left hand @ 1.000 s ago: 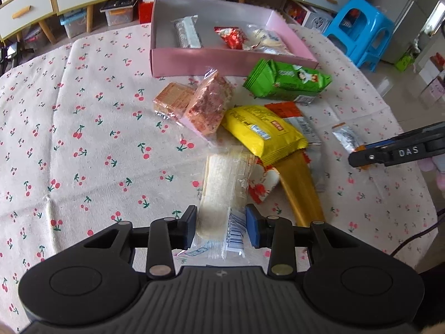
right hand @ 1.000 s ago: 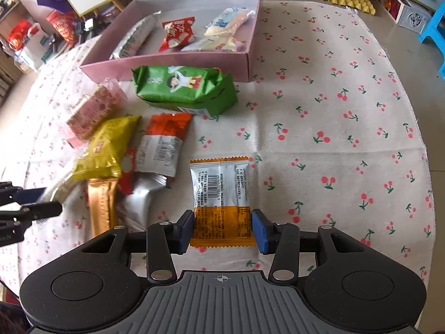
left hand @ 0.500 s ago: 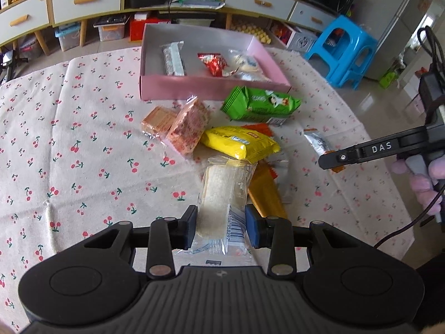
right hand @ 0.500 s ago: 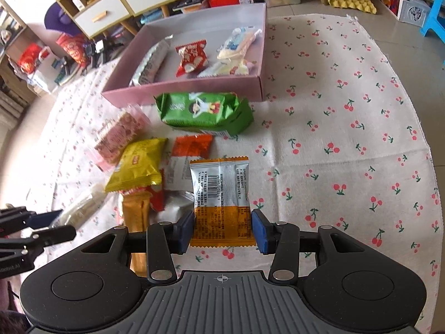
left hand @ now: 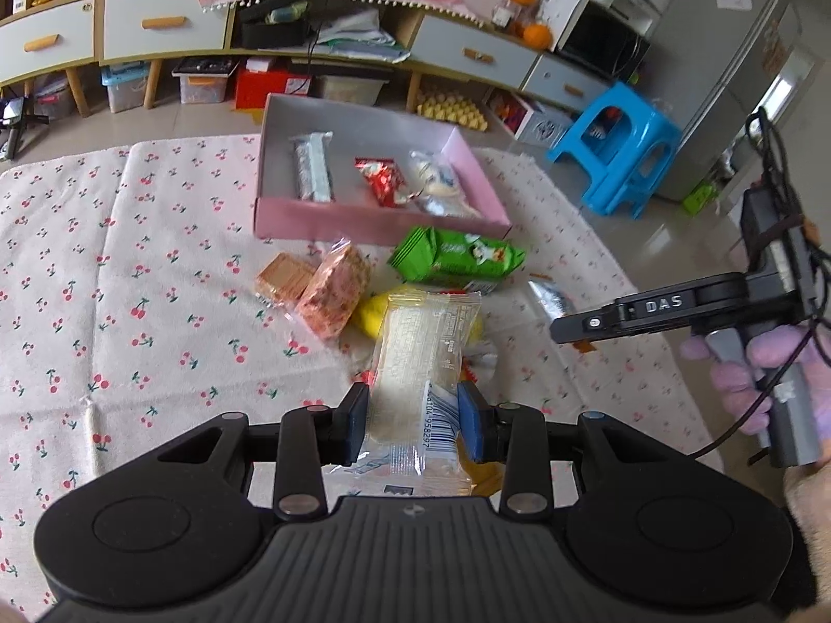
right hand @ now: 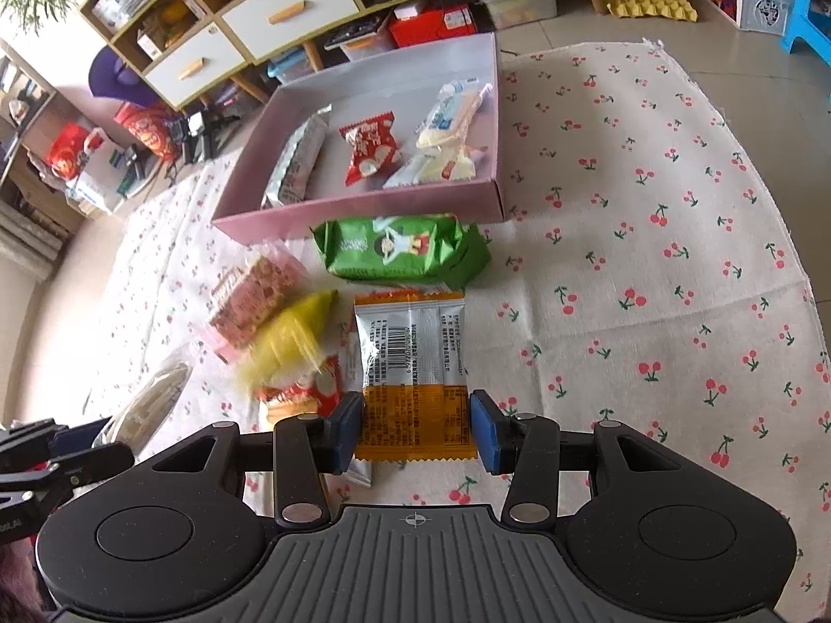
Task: Organize snacks
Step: 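Carry both packets into the pink box and open both tools, then lift both tools out of the pink box, then grasp the yellow packet with the right tool while the left tool grasps the pink nougat packet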
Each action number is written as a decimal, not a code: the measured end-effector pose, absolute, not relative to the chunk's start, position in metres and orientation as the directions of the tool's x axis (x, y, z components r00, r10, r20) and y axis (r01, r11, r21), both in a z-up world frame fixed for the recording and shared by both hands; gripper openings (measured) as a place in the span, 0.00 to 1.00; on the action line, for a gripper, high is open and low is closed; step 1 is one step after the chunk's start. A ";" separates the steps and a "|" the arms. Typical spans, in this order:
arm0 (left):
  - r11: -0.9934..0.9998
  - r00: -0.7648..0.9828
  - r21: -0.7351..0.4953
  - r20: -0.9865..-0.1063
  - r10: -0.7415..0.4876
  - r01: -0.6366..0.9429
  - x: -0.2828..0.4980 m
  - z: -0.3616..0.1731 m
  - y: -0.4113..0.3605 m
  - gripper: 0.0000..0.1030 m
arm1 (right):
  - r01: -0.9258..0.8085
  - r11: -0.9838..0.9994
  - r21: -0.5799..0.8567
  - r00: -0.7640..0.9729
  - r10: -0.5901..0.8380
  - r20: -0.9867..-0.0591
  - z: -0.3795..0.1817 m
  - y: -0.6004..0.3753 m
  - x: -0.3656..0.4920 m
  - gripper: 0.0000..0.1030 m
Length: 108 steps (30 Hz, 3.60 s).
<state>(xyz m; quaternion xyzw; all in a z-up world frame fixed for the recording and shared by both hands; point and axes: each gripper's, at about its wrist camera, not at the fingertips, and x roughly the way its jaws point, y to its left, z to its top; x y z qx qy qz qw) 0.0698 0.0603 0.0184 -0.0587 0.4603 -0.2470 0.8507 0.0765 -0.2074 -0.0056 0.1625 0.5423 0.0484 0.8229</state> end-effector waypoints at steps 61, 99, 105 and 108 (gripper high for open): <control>0.988 0.599 -0.125 -0.786 -0.152 0.086 0.262 -0.027 -0.014 0.64 | 0.305 0.677 0.670 0.642 0.373 -0.670 -0.058 -0.263 0.238 0.62; 0.984 0.610 -0.094 -0.774 -0.167 0.150 0.165 0.014 0.005 0.99 | 0.251 0.817 0.519 0.629 0.270 -0.729 0.034 -0.231 0.129 0.81; 0.983 0.601 -0.118 -0.778 -0.182 0.144 0.146 0.010 0.018 0.99 | 0.244 0.834 0.495 0.610 0.265 -0.746 0.033 -0.226 0.113 0.82; 0.982 0.593 -0.122 -0.784 -0.184 0.144 0.138 0.008 0.024 0.99 | 0.236 0.847 0.477 0.601 0.258 -0.756 0.033 -0.222 0.106 0.82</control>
